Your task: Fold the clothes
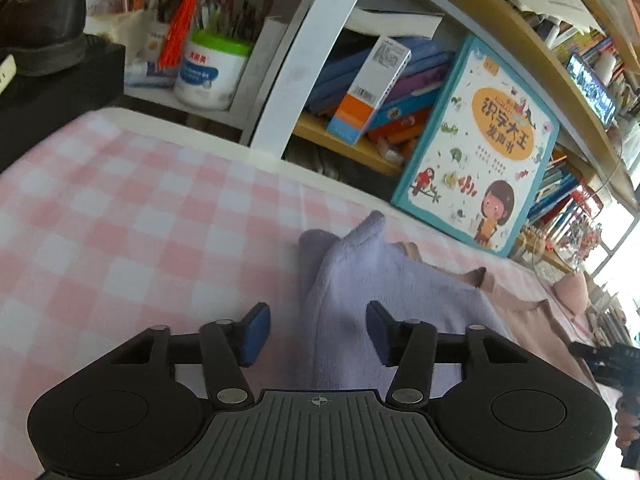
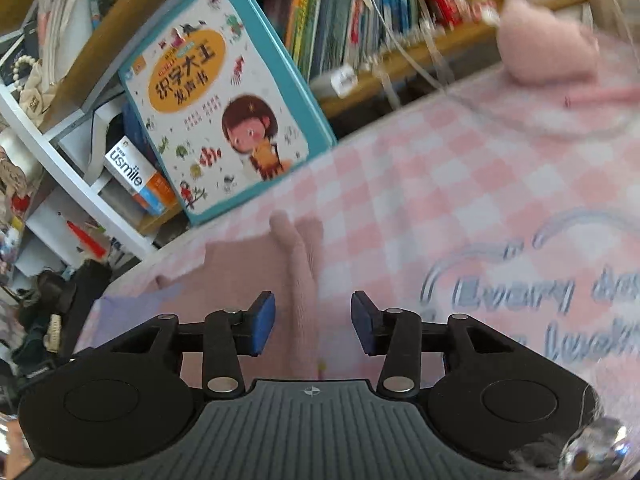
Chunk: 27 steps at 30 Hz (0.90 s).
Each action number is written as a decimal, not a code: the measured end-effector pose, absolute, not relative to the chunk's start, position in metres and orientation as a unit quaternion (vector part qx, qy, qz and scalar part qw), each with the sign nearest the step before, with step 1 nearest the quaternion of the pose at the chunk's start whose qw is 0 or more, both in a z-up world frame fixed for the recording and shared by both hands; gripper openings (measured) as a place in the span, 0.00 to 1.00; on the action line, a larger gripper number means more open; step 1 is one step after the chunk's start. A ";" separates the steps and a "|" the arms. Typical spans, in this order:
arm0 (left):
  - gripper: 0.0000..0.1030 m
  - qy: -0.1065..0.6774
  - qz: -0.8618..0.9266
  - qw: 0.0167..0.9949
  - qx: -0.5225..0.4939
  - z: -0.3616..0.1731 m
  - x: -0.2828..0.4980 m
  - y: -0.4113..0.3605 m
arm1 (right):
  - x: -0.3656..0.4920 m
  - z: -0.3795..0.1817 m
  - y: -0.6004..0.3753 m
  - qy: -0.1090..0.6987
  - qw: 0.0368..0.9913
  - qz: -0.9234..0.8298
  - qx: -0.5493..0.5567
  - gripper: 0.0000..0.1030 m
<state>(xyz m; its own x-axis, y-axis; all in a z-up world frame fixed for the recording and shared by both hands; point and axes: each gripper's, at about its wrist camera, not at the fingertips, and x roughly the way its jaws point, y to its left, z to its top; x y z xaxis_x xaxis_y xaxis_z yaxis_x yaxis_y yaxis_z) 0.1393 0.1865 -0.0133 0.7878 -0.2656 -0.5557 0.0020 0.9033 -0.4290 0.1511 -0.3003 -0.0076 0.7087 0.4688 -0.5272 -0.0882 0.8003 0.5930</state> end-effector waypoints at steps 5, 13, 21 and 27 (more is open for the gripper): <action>0.21 0.326 -0.090 0.912 -0.234 -0.017 0.131 0.187 | 0.140 -0.019 -0.304 0.353 0.860 0.169 0.328 0.15; 0.21 0.339 -0.132 0.903 -0.228 -0.012 0.087 0.178 | 0.076 -0.006 -0.310 0.353 0.872 0.152 0.303 0.14; 0.36 0.308 -0.114 0.932 -0.150 0.007 0.054 0.166 | 0.030 0.008 -0.309 0.329 0.911 0.119 0.219 0.29; 0.42 0.271 -0.109 0.954 -0.062 0.024 0.069 0.139 | 0.046 0.021 -0.291 0.303 0.934 0.124 0.142 0.29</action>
